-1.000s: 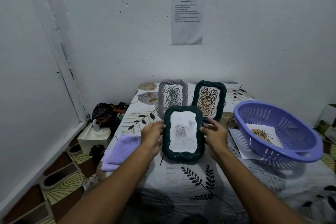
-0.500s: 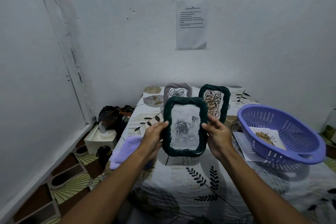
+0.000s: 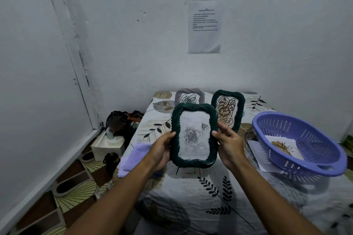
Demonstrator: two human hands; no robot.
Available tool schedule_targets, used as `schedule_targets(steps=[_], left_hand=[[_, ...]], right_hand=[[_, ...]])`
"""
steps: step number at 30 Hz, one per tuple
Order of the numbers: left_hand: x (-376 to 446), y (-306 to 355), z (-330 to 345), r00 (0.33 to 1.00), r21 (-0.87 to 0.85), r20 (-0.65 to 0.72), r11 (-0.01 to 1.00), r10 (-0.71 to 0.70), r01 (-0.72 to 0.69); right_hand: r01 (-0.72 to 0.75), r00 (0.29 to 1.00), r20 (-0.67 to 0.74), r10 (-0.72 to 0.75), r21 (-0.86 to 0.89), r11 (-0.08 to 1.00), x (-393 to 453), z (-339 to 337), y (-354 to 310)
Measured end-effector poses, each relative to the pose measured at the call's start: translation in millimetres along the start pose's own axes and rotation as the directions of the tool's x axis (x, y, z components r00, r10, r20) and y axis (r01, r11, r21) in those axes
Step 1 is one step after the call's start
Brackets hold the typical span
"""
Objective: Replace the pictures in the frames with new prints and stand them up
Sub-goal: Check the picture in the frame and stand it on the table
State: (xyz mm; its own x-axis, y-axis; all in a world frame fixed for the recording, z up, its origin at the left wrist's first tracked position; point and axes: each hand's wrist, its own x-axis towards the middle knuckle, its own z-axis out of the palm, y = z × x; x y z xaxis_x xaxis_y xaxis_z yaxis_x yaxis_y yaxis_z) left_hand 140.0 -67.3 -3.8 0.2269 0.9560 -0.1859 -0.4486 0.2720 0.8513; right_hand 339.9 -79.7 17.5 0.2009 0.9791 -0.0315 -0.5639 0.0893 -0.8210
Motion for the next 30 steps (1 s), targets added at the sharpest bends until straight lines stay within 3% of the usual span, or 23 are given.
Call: schedule_targets(steps=[4, 7, 12, 19, 30], left_hand=[[-6.0, -1.5, -14.0, 0.988, 0.156, 0.149, 0.986, 0.031, -0.055], [-9.3, 1.3, -22.5, 0.975, 0.165, 0.22, 0.984, 0.033, -0.07], [-19.6, 9.3, -34.6, 0.96, 0.153, 0.278, 0.986, 0.02, -0.064], [-26.0, 17.0, -53.4, 0.943, 0.197, 0.331, 0.976, 0.026, -0.096], [3.0, 71.0, -84.8, 0.948, 0.242, 0.307, 0.957, 0.079, -0.158]], right_hand=[[-0.023, 1.0, 0.022, 0.022, 0.021, 1.0, 2.0, 4.0, 0.2], [-0.044, 0.996, 0.073, 0.045, -0.007, 0.999, 1.7, 9.6, -0.8], [-0.11, 0.961, 0.224, 0.163, -0.234, 0.966, 9.3, 18.8, -12.2], [-0.167, 0.876, 0.347, 0.335, -0.432, 0.886, 39.3, 58.0, -43.8], [-0.141, 0.862, 0.367, 0.35, -0.488, 0.861, 90.6, 131.1, -39.1]])
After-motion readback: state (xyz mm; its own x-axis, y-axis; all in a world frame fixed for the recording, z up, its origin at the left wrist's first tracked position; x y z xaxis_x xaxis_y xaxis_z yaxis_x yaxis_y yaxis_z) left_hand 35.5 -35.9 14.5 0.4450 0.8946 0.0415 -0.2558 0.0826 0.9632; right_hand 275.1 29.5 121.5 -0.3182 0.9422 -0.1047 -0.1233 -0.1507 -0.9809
